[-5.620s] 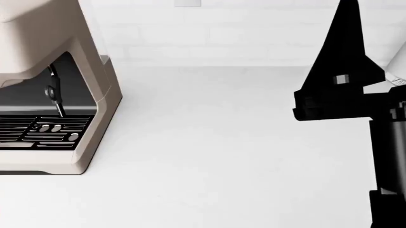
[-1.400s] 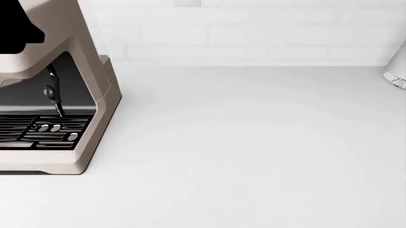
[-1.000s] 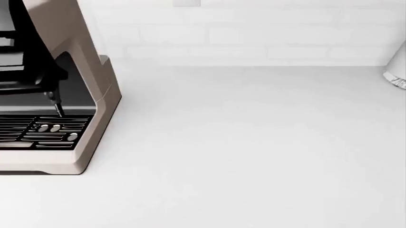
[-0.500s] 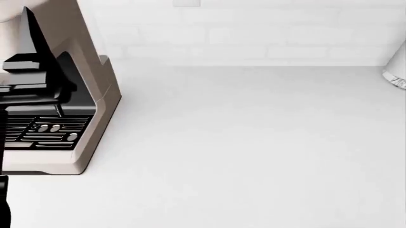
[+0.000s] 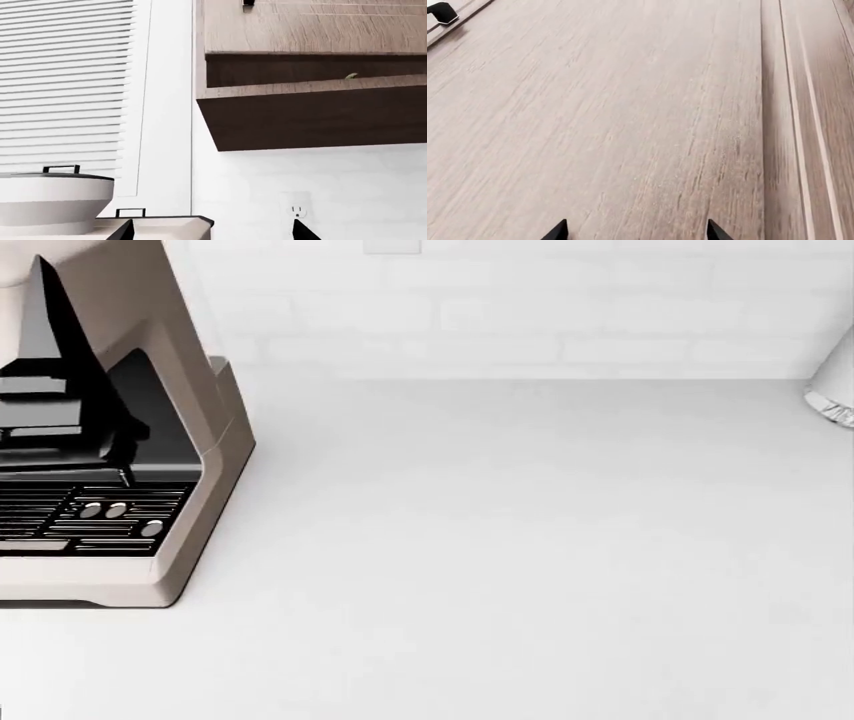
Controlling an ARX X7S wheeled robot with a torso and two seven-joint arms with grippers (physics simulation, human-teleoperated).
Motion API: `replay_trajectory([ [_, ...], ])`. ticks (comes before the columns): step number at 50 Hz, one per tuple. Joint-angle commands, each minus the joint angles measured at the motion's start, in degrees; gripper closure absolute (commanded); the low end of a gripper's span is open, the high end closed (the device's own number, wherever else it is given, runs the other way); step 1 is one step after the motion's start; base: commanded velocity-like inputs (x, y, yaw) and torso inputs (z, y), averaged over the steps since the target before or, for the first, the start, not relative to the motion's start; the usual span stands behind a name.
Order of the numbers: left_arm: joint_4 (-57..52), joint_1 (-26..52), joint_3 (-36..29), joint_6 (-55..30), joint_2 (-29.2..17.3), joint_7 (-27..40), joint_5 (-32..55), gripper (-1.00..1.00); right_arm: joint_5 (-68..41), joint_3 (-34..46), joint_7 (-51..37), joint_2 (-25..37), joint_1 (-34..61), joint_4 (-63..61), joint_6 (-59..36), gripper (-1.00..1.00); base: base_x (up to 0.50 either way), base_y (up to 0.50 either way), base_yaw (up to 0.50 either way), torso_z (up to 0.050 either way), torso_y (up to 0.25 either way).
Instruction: Pick the brussel sprout, asparagus from the counter and place them in the cabinet. Then close the cabinet.
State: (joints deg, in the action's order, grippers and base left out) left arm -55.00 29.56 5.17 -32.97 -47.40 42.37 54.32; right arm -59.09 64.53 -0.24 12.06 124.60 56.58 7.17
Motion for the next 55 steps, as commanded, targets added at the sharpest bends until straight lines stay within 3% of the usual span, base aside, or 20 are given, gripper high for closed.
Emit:
replay_trajectory([
  [1, -3.44, -0.21, 1.74, -0.64, -2.33, 2.27, 4.79, -1.00, 6.25, -4.89, 6.54, -7.90, 1.77, 18.39, 3.49, -1.00, 0.00, 0.00, 0.00, 0.011, 0.000],
  [12, -4.12, -0.66, 1.51, 1.13, -3.51, 2.79, 6.05, -1.00, 29.94, -27.97, 7.34, -9.30, -0.09, 18.41, 0.26, -1.00, 0.00, 0.00, 0.00, 0.001, 0.000],
  [21, -3.37, -2.81, -1.38, 3.81, -1.83, -0.90, -0.10, -1.00, 49.33, -46.01, 8.25, -10.59, -2.09, 18.41, -0.77, -1.00, 0.00, 0.00, 0.00, 0.001, 0.000],
  [29, -2.72, -1.94, -2.69, 4.38, -1.62, -1.29, -1.18, -1.00, 55.69, -52.63, 9.06, -11.41, -2.49, 18.41, -0.79, -1.00, 0.00, 0.00, 0.00, 0.001, -0.003],
  [39, -2.88, -1.87, -3.70, 4.76, -1.96, -0.93, -2.28, -1.00, 54.74, -56.67, 13.43, -11.08, 0.93, 18.11, 1.38, -1.00, 0.00, 0.00, 0.00, 0.001, 0.000],
  [42, -2.73, -2.63, -4.33, 5.20, -1.62, -1.11, -3.92, -1.00, 53.25, -56.33, 12.36, -7.84, -13.04, -7.68, -20.86, -1.00, 0.00, 0.00, 0.00, 0.000, 0.000],
  [47, -2.77, -2.15, -5.46, 5.08, -1.30, -0.76, -4.42, -1.00, 50.60, -57.45, 10.83, -4.22, -22.57, -50.65, -39.55, -1.00, 0.00, 0.00, 0.00, 0.000, -0.002],
  [55, -3.62, -0.60, -6.97, 4.31, -1.49, 0.58, -3.54, -1.00, 46.56, -60.27, 8.46, -1.06, -28.73, -79.04, -58.81, -1.00, 0.00, 0.00, 0.00, 0.000, 0.000],
])
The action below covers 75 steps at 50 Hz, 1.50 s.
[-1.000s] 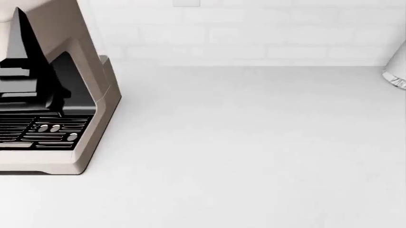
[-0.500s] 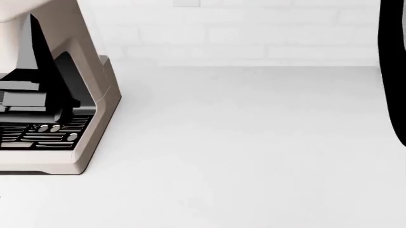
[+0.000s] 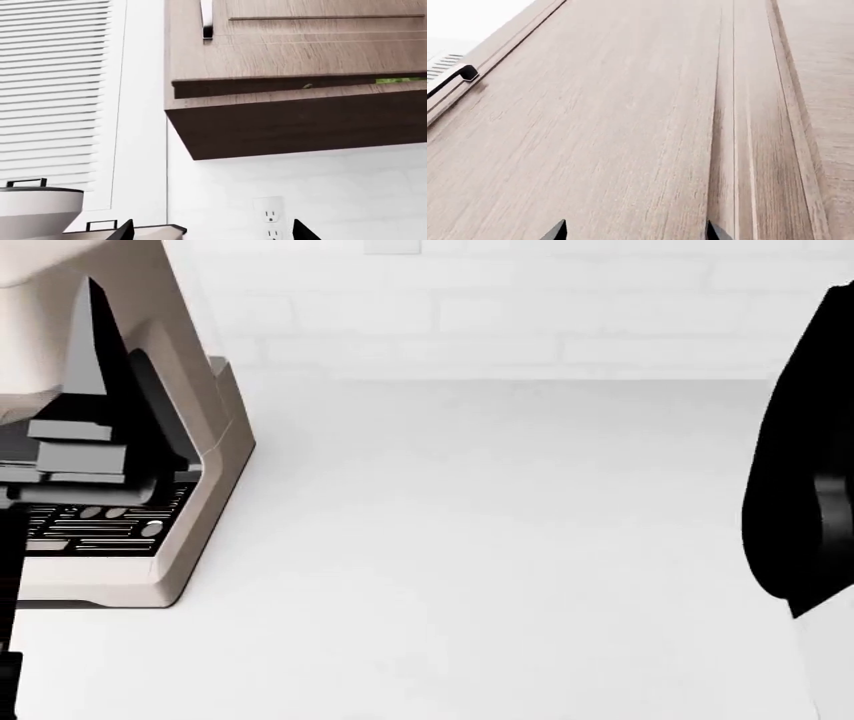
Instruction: Pick the brussel sprout, asparagus from the counter and place them in the cabinet. Then close the cabinet.
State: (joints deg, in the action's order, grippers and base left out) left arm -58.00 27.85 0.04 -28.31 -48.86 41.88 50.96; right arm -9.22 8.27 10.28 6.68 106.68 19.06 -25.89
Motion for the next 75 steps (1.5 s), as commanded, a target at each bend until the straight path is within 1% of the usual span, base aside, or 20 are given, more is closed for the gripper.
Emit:
replay_trajectory([
  [1, -0.81, 1.24, -1.82, -0.44, -0.25, 1.38, 0.16, -1.00, -3.89, -4.50, -2.38, 4.46, -11.27, -44.22, -27.87, -1.00, 0.00, 0.00, 0.00, 0.000, 0.000],
  [7, -1.05, 1.82, -2.17, -0.35, -0.99, 2.40, 1.10, -1.00, -5.91, -5.92, -3.99, 5.69, -14.92, -57.73, -36.90, -1.00, 0.00, 0.00, 0.00, 0.000, 0.000],
  [12, -0.84, 2.10, -2.72, 0.11, -1.23, 2.78, 1.14, -1.00, -5.37, -5.03, -6.31, 7.01, -22.09, -68.81, -39.30, -1.00, 0.00, 0.00, 0.00, 0.000, 0.000],
  [13, -0.98, 2.39, -2.83, 0.23, -1.23, 2.91, 1.26, -1.00, -5.75, -6.23, -7.72, 6.62, -24.64, -75.43, -43.35, -1.00, 0.00, 0.00, 0.00, 0.000, 0.000],
  [14, -1.08, 2.59, -2.92, 0.33, -1.30, 3.07, 1.40, -1.00, -7.26, -7.06, -9.47, 6.83, -26.03, -79.00, -45.42, -1.00, 0.00, 0.00, 0.00, 0.000, 0.000],
  [17, -1.44, 2.74, -3.00, 0.82, -1.95, 3.76, 1.95, -1.00, -31.20, -7.41, -30.22, 17.27, -27.00, -79.04, -39.93, -1.00, 0.00, 0.00, 0.00, 0.000, 0.000],
  [18, -1.36, 2.64, -3.10, 1.09, -2.06, 3.79, 1.83, -1.00, -36.05, -6.64, -34.86, 19.87, -26.82, -79.03, -38.19, -1.00, 0.00, 0.00, 0.00, 0.000, 0.000],
  [21, -1.12, 2.27, -3.30, 1.77, -2.35, 3.79, 1.46, -1.00, -42.11, -3.87, -41.96, 24.52, -26.93, -78.98, -33.90, -1.00, 0.00, 0.00, 0.00, 0.000, 0.000],
  [27, -1.25, 2.36, -3.59, 2.44, -3.25, 4.58, 1.92, -1.00, -47.72, 4.72, -53.09, 34.43, -26.68, -79.02, -23.04, -1.00, 0.00, 0.00, 0.00, 0.000, 0.000],
  [32, -0.96, 2.69, -4.39, 3.03, -3.61, 4.96, 1.69, -1.00, -49.37, 19.59, -63.40, 45.55, -23.09, -79.04, -9.14, -1.00, 0.00, 0.00, 0.00, 0.000, 0.000],
  [35, -0.97, 2.77, -4.66, 3.27, -3.83, 5.22, 1.71, -1.00, -48.08, 31.87, -69.16, 51.72, -19.00, -79.04, 0.23, -1.00, 0.00, 0.00, 0.00, 0.000, 0.000],
  [41, -0.72, 2.72, -5.19, 3.89, -4.07, 5.35, 1.36, -1.00, -43.31, 57.30, -78.15, 59.34, -6.99, -79.05, 15.02, -1.00, 0.00, 0.00, 0.00, 0.000, 0.000],
  [46, -0.91, 2.44, -5.40, 4.39, -4.58, 5.77, 1.48, -1.00, -38.26, 80.52, -84.66, 61.69, 6.78, -79.05, 23.92, -1.00, 0.00, 0.00, 0.00, 0.000, 0.000],
  [51, -0.70, 2.54, -6.02, 4.74, -4.73, 5.90, 1.31, -1.00, -32.86, 104.58, -92.48, 60.60, 21.85, -79.05, 30.78, -1.00, 0.00, 0.00, 0.00, 0.000, 0.000],
  [53, -0.88, 2.57, -6.08, 4.80, -5.00, 6.20, 1.58, -1.00, -30.48, 112.70, -95.93, 59.61, 26.17, -79.04, 33.54, -1.00, 0.00, 0.00, 0.00, 0.000, 0.000],
  [55, -0.99, 2.52, -6.21, 4.93, -5.24, 6.42, 1.72, -1.00, -28.64, 117.24, -98.54, 58.57, 27.84, -79.04, 35.13, -1.00, 0.00, 0.00, 0.00, 0.000, 0.000],
  [58, -0.75, 2.36, -6.63, 5.30, -5.23, 6.30, 1.25, -1.00, -27.74, 118.43, -99.86, 57.94, 27.72, -79.02, 35.71, -1.00, 0.00, 0.00, 0.00, 0.000, 0.000],
  [71, -1.34, 0.26, -6.38, 7.45, -6.93, 7.24, 0.95, -1.00, -28.61, 116.24, -98.65, 58.88, 27.96, -79.02, 36.36, -1.00, 0.00, 0.00, 0.00, 0.000, 0.000],
  [74, -1.49, 0.20, -6.68, 7.96, -7.63, 7.76, 1.11, -1.00, -30.72, 113.06, -95.97, 59.34, 27.58, -77.66, 36.80, -1.00, 0.00, 0.00, 0.00, 0.000, 0.000],
  [75, -1.44, 0.28, -6.84, 8.10, -7.79, 7.90, 1.15, -1.00, -32.51, 111.21, -93.45, 59.30, 27.74, -75.72, 38.27, -1.00, 0.00, 0.00, 0.00, 0.000, 0.000],
])
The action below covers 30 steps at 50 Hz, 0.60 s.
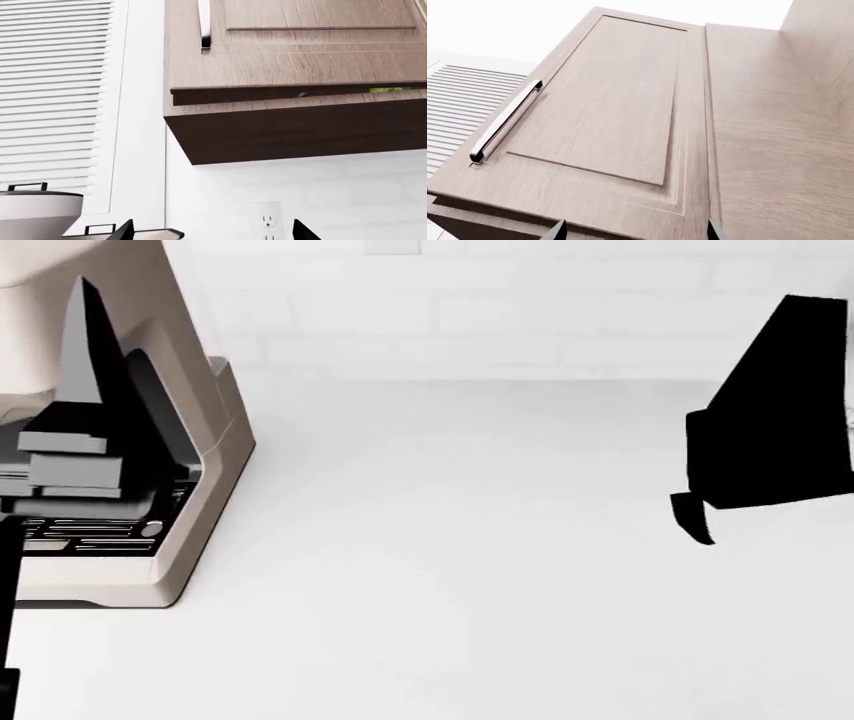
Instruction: Pick the brussel sprout, asparagus from the counter and place them in the cabinet. Then close the cabinet.
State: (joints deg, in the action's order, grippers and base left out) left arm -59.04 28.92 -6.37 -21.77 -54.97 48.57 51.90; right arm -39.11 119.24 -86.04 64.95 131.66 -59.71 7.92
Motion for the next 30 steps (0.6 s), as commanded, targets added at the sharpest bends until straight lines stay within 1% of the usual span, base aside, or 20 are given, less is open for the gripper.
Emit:
replay_trajectory([
  [1, -0.39, -0.73, -0.58, 1.69, -1.84, 1.35, 0.22, -1.00, -4.21, -1.44, 5.31, 0.86, 2.75, 4.80, 5.55, -1.00, 0.00, 0.00, 0.00, 0.000, 0.000],
  [5, -0.18, -0.57, -1.19, 2.18, -2.24, 1.72, 0.20, -1.00, -9.92, -6.93, 14.44, -3.14, 1.60, 15.93, 11.13, -1.00, 0.00, 0.00, 0.00, 0.000, 0.000],
  [7, 0.13, -0.25, -1.48, 2.28, -2.31, 1.65, 0.15, -1.00, -12.35, -8.33, 18.27, -6.15, 0.31, 22.87, 14.33, -1.00, 0.00, 0.00, 0.00, 0.000, 0.000],
  [11, 1.36, -0.63, -1.84, 2.97, -2.06, 0.85, -0.86, -1.00, -21.49, -11.19, 26.91, -11.72, -3.74, 36.68, 22.61, -1.00, 0.00, 0.00, 0.00, 0.000, 0.000],
  [14, 1.41, -0.81, -1.70, 3.17, -2.32, 0.95, -0.78, -1.00, -27.19, -12.26, 31.96, -15.59, -6.73, 45.04, 25.43, -1.00, 0.00, 0.00, 0.00, 0.000, 0.000],
  [19, 1.49, -0.49, -1.73, 3.17, -2.62, 1.18, -0.52, -1.00, -32.79, -13.54, 40.55, -21.79, -6.95, 56.11, 24.61, -1.00, 0.00, 0.00, 0.00, 0.000, 0.000],
  [24, 1.72, -0.54, -1.70, 3.54, -2.76, 1.13, -0.56, -1.00, -38.95, -14.96, 49.37, -29.23, -6.39, 67.25, 21.46, -1.00, 0.00, 0.00, 0.00, 0.000, 0.000],
  [27, 1.84, -1.35, -1.34, 4.14, -3.01, 1.07, -0.77, -1.00, -42.13, -15.95, 53.04, -32.32, -6.66, 71.96, 20.06, -1.00, 0.00, 0.00, 0.00, 0.000, 0.000],
  [30, 1.57, -2.29, -0.77, 4.69, -3.51, 1.35, -0.65, -1.00, -44.65, -16.23, 55.23, -33.96, -6.60, 74.44, 17.79, -1.00, 0.00, 0.00, 0.00, 0.000, 0.000],
])
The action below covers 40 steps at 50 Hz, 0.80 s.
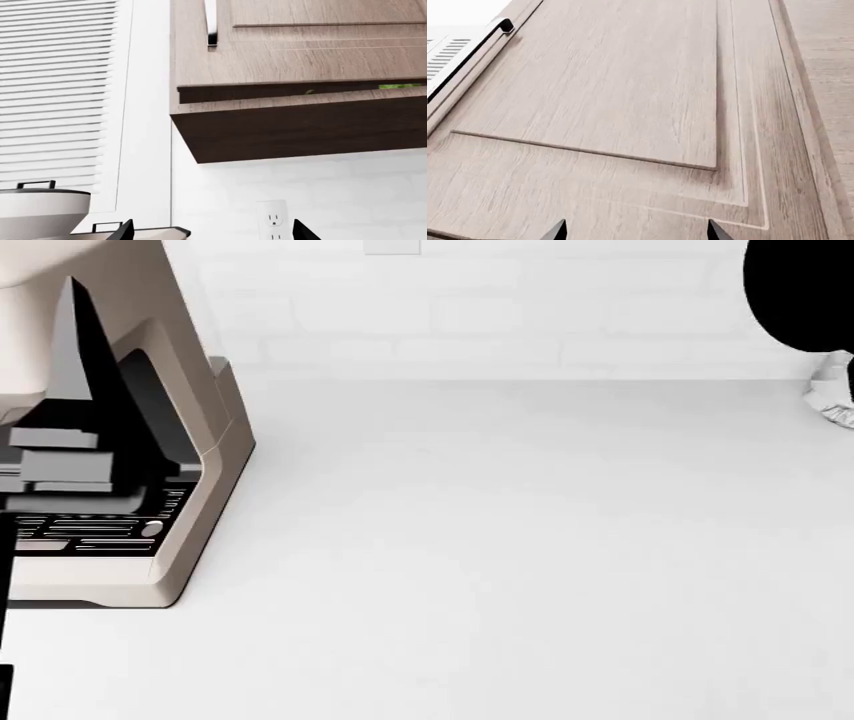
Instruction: Pick the brussel sprout, asparagus from the counter and place them in the cabinet. Then close the cabinet.
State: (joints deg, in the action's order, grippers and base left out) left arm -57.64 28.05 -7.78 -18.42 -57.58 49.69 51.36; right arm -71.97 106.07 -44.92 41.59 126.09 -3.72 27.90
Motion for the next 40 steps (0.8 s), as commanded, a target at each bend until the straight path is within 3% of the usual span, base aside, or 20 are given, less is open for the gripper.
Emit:
replay_trajectory([
  [1, 0.14, -1.54, 0.68, 1.42, -0.97, 0.29, -0.13, -1.00, -12.81, -2.89, 14.89, -11.20, -0.91, 19.39, -3.61, -1.00, 0.00, 0.00, 0.00, 0.000, 0.000],
  [15, 1.47, -1.77, 0.00, 2.32, -0.59, -0.44, -1.26, -1.00, -26.91, -7.24, 33.50, -23.71, -0.80, 42.37, -15.99, -1.00, 0.00, 0.00, 0.00, 0.002, -0.004],
  [25, 1.24, -4.97, 2.58, 4.36, -2.50, -0.14, -0.69, -1.00, -32.20, -8.95, 49.76, -39.99, -2.46, 75.72, -24.87, -1.00, 0.00, 0.00, 0.00, 0.005, -0.014],
  [28, 1.40, -5.71, 2.89, 4.88, -2.63, -0.31, -0.90, -1.00, -32.20, -8.53, 50.98, -41.40, -2.66, 78.44, -25.69, -1.00, 0.00, 0.00, 0.00, 0.004, -0.014],
  [32, 1.66, -5.76, 2.57, 5.00, -2.35, -0.46, -1.33, -1.00, -31.20, -8.33, 47.87, -37.96, -2.11, 71.35, -23.14, -1.00, 0.02, 0.00, 0.00, 0.005, -0.014],
  [36, 1.82, -4.64, 1.61, 4.39, -1.81, -0.47, -1.55, -1.00, -25.79, -7.47, 33.37, -24.04, 0.26, 42.87, -15.57, -1.00, 0.02, 0.00, 0.01, 0.003, -0.014],
  [40, 1.62, -3.57, 0.91, 3.65, -1.61, -0.20, -1.36, -1.00, -13.88, -3.88, 18.88, -11.69, 4.58, 19.61, -10.87, -1.00, 0.00, 0.00, 0.00, 0.005, -0.009],
])
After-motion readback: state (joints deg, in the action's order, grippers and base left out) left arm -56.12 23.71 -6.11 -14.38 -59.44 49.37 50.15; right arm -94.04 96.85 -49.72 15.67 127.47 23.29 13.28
